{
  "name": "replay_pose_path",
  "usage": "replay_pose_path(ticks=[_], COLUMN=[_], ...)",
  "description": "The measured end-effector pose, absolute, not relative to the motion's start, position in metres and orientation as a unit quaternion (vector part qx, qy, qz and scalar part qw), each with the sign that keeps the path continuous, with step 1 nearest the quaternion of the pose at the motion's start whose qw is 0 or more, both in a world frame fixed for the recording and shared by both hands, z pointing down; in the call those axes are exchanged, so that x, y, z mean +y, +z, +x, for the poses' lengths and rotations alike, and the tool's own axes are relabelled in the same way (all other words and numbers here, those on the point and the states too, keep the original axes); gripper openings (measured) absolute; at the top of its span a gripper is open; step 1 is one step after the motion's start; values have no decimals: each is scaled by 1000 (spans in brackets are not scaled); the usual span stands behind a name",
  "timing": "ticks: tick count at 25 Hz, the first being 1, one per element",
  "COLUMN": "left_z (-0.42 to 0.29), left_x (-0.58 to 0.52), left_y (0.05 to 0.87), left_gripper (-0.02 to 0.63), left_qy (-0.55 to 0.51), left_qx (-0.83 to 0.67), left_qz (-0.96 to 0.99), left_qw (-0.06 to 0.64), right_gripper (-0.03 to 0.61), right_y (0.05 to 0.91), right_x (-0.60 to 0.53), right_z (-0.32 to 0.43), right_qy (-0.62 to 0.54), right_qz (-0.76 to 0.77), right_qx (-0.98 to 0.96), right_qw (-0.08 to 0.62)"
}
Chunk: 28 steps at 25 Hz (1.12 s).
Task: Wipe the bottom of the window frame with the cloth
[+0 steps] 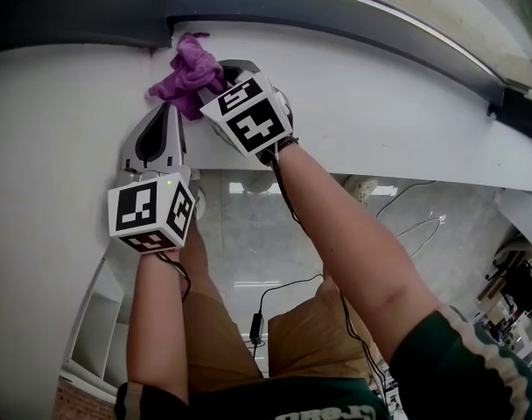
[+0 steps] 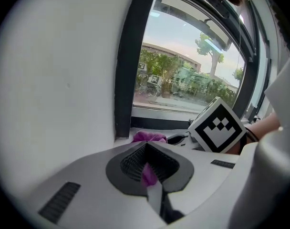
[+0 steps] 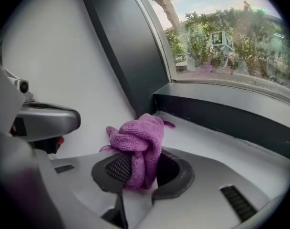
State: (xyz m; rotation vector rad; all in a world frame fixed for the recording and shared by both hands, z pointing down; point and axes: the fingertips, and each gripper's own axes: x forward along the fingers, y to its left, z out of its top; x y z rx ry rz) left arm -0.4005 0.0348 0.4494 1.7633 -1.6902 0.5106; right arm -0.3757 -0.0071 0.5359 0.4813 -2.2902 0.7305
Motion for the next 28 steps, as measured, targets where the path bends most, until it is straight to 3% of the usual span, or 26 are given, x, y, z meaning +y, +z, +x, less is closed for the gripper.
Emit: replay_pose_path(ticks=[16, 28], left_z=[-394, -335], left_x=[16, -9], left_y=[444, 431], left_gripper=[9, 9], left_qy=[195, 191], left_qx=[-635, -606], left_qz=[682, 717], left_qw=[305, 288], right_gripper=[118, 118], right_y=[539, 541], right_x=[-25, -31], right_z=[-353, -285], right_qy=[289, 308], right_qz=[224, 261], right_qx=[-869, -853], right_qw=[333, 330])
